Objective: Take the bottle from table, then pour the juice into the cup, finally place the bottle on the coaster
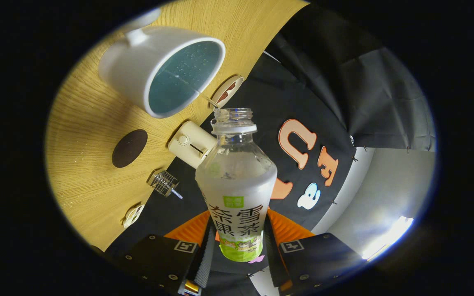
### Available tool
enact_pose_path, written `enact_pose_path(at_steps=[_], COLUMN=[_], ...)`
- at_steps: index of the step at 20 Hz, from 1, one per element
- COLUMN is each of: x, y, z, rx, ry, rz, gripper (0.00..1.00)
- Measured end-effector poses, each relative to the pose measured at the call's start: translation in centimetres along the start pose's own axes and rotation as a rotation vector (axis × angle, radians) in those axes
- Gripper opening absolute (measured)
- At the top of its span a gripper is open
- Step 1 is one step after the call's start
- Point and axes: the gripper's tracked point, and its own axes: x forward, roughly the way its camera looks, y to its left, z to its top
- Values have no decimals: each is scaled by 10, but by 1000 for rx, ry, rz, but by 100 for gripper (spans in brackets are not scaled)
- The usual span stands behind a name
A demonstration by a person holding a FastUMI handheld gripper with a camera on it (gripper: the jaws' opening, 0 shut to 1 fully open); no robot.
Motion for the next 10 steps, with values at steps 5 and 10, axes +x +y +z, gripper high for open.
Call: enact_pose_path(at_steps=[5,10], x=[-2,-4], y=[1,9], z=[3,7], rx=[-6,52], ry=[-1,2], rz=[7,36], gripper=[58,58])
